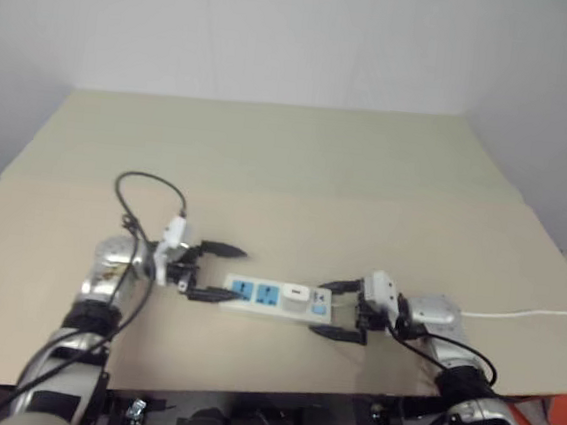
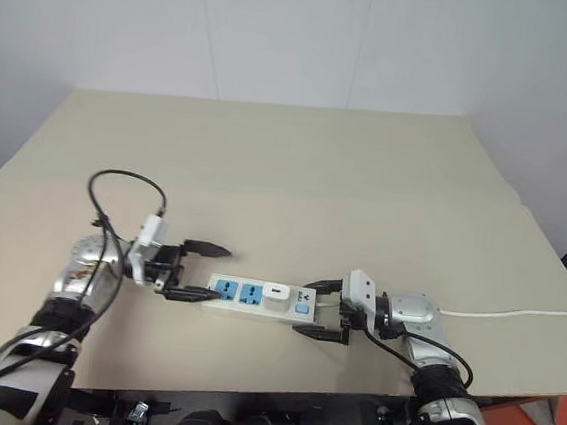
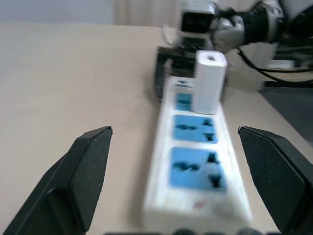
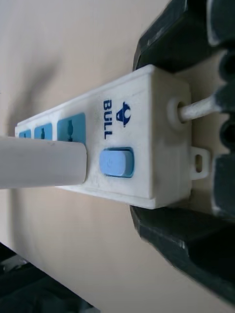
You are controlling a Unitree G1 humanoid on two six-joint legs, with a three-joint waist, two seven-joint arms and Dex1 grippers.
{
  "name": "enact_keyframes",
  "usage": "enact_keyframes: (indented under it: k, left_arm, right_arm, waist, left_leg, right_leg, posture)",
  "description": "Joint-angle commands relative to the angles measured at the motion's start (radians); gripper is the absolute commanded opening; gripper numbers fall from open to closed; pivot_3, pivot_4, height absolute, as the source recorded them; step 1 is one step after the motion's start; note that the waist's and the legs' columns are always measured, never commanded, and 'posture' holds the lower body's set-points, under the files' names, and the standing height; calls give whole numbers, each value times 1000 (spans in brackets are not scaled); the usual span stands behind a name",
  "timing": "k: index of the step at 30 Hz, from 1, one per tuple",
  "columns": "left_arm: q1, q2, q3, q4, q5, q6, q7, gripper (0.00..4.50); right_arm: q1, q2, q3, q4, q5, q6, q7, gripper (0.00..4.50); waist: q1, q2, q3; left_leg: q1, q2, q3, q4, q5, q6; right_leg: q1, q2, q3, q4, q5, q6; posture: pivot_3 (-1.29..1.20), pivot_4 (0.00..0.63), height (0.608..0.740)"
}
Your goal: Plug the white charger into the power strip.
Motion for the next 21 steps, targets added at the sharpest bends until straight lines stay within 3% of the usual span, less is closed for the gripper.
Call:
enact_keyframes:
  k: [1, 6, 13, 17, 21]
  left_arm:
    - [22, 42, 56, -37, -20, -2, -3, 4500]
    - [90, 102, 115, -90, -26, 7, 10, 4500]
    - [290, 256, 247, -172, -68, 23, 1, 4500]
    - [355, 293, 297, -197, -75, 28, 7, 4500]
    - [366, 288, 304, -216, -74, 35, 32, 4500]
  right_arm:
    - [9, -9, 5, 20, -11, 4, 17, 4458]
    - [54, -64, -36, -65, 6, -14, 7, 4458]
    - [202, -325, -199, -283, 147, 76, 82, 4458]
    - [278, -435, -295, -331, 202, 93, 117, 4458]
    - [315, -468, -339, -354, 218, 95, 103, 4458]
  waist:
    - [0, 0, 0]
    - [6, 0, 3]
    - [31, 7, 9]
    - [34, 10, 16]
    - [32, 9, 19]
  left_leg:
    - [-1, 0, 0, 0, 0, 0]
    - [-6, -1, 0, 0, 0, 0]
    - [-27, -3, 1, 2, 1, -1]
    - [-27, -3, 1, 2, 1, -1]
    - [-25, -2, 1, 3, 1, -1]
  right_leg:
    - [-1, 0, 0, 0, 0, 0]
    - [-5, -3, -2, 0, 0, 0]
    - [-26, -7, -3, 0, 1, 2]
    - [-24, -7, -5, 0, 1, 1]
    - [-22, -5, -5, 0, 2, 1]
  posture:
    - [0, 150, 740]
    - [0, 150, 740]
    - [0, 150, 740]
    - [0, 150, 740]
    - [0, 150, 740]
